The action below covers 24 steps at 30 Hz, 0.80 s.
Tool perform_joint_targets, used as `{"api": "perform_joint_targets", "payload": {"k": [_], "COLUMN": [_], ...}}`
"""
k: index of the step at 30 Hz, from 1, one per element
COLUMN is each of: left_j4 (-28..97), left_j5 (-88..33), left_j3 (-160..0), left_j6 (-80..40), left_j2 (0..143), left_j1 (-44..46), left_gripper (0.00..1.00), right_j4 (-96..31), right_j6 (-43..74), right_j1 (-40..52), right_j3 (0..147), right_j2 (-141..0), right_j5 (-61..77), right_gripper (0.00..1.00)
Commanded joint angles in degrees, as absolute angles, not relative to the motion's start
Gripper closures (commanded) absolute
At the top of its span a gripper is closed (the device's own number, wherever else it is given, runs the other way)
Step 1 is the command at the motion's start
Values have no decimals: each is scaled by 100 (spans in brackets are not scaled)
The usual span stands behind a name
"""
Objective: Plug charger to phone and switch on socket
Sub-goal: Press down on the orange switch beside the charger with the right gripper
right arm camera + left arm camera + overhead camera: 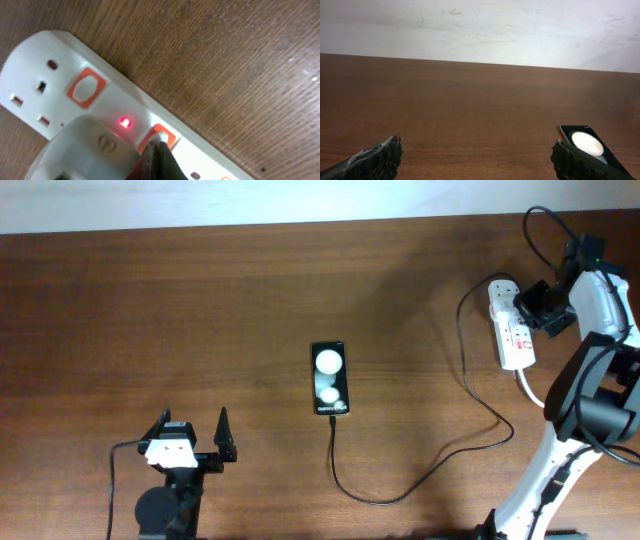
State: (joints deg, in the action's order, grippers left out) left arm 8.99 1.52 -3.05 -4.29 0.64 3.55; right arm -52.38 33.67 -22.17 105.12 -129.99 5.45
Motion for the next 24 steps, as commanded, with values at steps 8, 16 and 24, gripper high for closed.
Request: {"api": "perform_joint_targets", "payload": {"k": [8,16,24], "left_j4": [882,882,882], "left_j5": [128,128,128], "left_j3": [-248,-248,-248], "left_j6": [-486,-486,-486], "left_j2": [51,51,51], "left_j1": [320,320,320], "left_gripper": [1,1,1], "right_j4": [-5247,-5201,-5205], "right_j6": [3389,3124,3127], "right_j1": [-2032,-2032,-2021], "right_j3": [10604,10604,10604], "right_j2": [-13255,-13255,-13255], "right_j5": [685,16,674], "right_gripper": [96,96,96]}}
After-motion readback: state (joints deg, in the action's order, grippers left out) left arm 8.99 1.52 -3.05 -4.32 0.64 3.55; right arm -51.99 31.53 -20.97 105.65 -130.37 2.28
